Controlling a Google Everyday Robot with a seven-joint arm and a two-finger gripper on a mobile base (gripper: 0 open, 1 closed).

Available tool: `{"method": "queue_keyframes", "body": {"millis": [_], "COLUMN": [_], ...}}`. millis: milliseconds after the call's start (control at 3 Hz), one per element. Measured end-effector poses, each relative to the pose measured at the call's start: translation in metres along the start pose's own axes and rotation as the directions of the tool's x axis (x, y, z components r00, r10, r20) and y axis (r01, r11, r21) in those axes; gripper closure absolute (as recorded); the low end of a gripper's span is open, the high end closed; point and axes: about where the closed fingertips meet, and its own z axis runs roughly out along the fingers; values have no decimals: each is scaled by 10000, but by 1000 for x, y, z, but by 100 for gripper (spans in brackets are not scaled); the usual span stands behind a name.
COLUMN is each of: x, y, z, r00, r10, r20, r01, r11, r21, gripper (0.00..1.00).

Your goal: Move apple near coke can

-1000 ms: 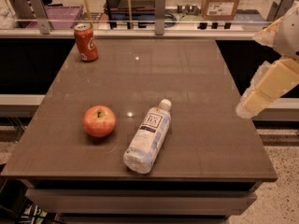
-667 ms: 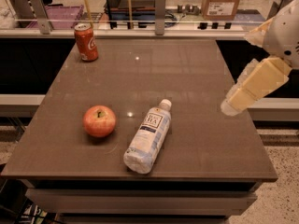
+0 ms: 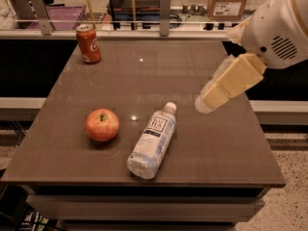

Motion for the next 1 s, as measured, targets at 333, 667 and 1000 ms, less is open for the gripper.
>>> {"method": "queue_keyframes", "body": {"millis": [333,667,1000], "x": [-9,-18,-25], "y": [6,6,8], "z": [22,35,36], "r00": [9891,9539,9583], "r10": [798,1609,1542], "r20": [1240,2532,2406], "r01": [-772,-1565,-1505], "r11": [9967,9870,9880], "r21": [-260,-376,-340], "gripper": [0,0,0]}}
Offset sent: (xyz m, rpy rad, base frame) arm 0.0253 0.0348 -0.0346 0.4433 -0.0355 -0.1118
